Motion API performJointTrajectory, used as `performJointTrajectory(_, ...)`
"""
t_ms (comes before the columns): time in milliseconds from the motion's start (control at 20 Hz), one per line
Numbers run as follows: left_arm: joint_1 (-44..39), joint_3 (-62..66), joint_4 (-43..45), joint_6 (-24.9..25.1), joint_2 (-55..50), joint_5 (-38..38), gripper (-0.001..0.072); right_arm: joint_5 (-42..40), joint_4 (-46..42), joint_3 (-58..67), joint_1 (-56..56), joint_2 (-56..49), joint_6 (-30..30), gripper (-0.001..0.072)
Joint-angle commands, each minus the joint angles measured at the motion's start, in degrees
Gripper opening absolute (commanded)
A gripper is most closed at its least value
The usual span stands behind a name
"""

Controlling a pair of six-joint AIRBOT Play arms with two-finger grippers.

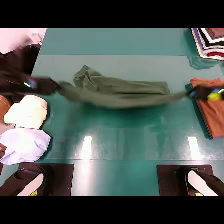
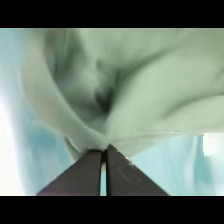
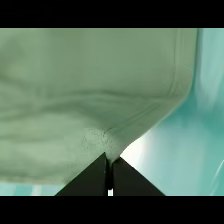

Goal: Fold the shirts.

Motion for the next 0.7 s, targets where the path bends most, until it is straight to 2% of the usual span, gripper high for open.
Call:
performJointTrajectory(0, 0.04, 22.03, 2.49, -1.81, 3.26, -4.52, 0.0025, -1.01, -0.22, 17.77, 0.31, 8.00, 0.04, 0.0016)
performJointTrajectory(200, 0.04, 45.55, 3.23, -4.48, 3.23, -3.58, 0.0024, -0.44, -4.76, 34.45, 0.31, 12.13, 1.51, 0.0016)
performJointTrajectory(300, 0.04, 52.02, 4.15, -6.14, 3.23, -2.62, 0.0024, 1.75, -8.92, 40.68, 0.31, 12.57, 2.93, 0.0015)
performJointTrajectory(500, 0.04, 53.37, 4.13, -6.58, 2.51, -1.03, 0.0024, 8.96, -11.13, 51.41, 0.31, 8.37, 4.39, 0.0015)
performJointTrajectory(650, 0.04, 48.41, 5.29, -6.49, -0.79, -1.68, 0.0024, 13.81, -10.97, 56.26, 0.31, 1.70, 6.67, 0.0015)
